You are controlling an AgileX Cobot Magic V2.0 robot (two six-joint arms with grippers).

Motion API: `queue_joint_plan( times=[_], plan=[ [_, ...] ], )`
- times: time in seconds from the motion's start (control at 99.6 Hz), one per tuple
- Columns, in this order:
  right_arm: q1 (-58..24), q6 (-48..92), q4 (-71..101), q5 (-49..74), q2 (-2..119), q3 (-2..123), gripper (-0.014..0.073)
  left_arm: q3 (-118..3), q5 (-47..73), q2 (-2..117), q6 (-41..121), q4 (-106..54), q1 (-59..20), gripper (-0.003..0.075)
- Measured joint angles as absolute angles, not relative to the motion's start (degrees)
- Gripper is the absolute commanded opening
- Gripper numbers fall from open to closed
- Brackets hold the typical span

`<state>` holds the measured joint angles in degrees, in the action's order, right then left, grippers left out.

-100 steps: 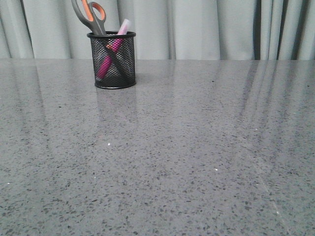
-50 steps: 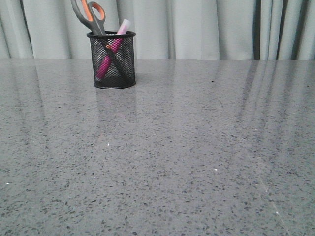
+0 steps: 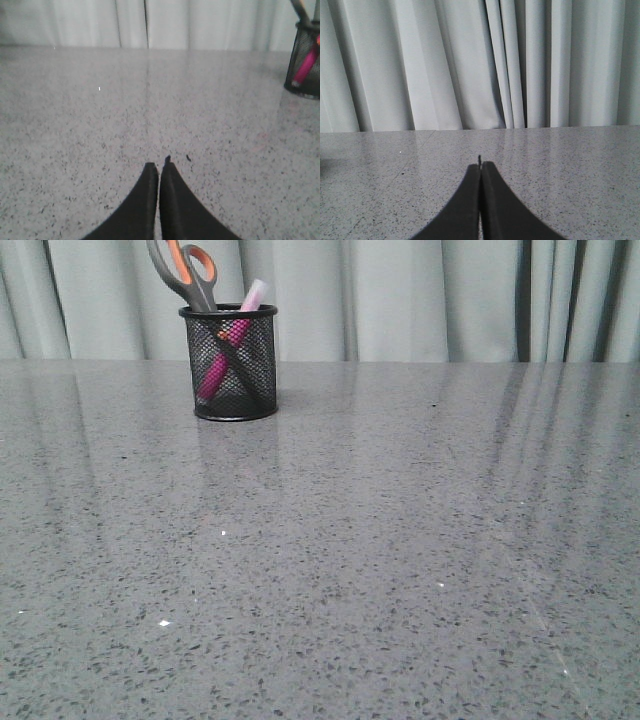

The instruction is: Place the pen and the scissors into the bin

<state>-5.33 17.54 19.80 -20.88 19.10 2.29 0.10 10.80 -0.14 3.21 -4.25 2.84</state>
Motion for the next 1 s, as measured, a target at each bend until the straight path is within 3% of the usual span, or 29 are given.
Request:
queue_joint_plan(
  times=[1.004],
  plan=[
    [-5.2, 17.54, 19.8, -20.3, 17.18, 2.29, -0.0068, 0.1, 10.95, -0.14, 3.1, -10.05, 2.84, -0.0021]
  ],
)
